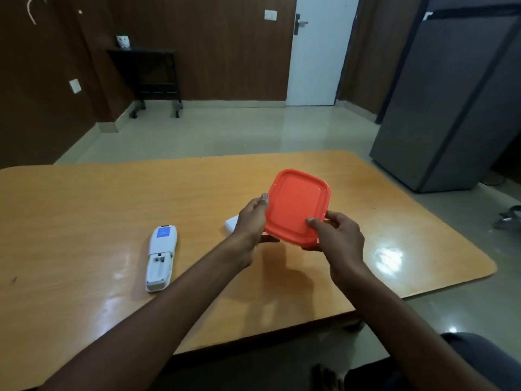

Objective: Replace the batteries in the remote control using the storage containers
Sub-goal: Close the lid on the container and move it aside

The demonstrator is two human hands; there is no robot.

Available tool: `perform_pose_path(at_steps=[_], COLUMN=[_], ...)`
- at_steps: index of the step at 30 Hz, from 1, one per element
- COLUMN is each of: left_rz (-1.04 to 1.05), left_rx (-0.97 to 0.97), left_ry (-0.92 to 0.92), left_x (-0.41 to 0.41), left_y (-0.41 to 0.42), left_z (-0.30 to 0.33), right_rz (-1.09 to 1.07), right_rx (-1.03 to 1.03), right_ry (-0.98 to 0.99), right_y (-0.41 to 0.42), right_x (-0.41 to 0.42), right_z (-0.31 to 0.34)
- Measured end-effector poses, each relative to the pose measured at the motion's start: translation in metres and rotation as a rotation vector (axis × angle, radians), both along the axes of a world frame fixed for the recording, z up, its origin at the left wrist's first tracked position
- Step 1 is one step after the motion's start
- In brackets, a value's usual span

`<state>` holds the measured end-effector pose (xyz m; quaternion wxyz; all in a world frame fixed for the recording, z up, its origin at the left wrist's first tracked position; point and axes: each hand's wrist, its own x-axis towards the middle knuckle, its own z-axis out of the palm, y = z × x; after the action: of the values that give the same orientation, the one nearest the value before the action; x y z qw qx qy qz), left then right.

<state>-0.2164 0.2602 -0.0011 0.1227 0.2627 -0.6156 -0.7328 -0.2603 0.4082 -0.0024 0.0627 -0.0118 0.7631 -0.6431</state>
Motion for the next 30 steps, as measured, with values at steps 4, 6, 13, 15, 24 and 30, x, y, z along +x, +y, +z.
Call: perform_pose_path(at_steps=[4, 6, 13, 15, 24, 30], left_rz=[-0.086, -0.122, -0.401, -0.46, -0.588, -0.61], left_rx=[-0.2, -0.485, -1.075, -1.157, -1.288, -1.316], left_ry=[-0.063, -0.117, -0.453, -0.531, -0.609, -0.609], left_x=[-0.033, -0.05, -0.114, -0.129, -0.158, -0.162], left_y=[0.004, -0.001, -0.033, -0.041, -0.058, -0.059], left_z=[-0.003, -0.007, -0.021, -0.026, -0.03, -0.029], right_rz=[-0.093, -0.14, -0.28, -0.319, -0.206, -0.062], right_rx=[-0.127, -0.152, -0.057, -0.036, 0.342, 0.636], right_ry=[-0.185, -0.198, -0.217, -0.213, 0.194, 0.46], right_y=[0.021, 0.024, 0.014, 0.012, -0.012, -0.037], right_x=[-0.06, -0.094, -0.21, -0.241, -0.315, -0.324], right_z=[-0.004, -0.005, -0.017, -0.019, -0.034, -0.053])
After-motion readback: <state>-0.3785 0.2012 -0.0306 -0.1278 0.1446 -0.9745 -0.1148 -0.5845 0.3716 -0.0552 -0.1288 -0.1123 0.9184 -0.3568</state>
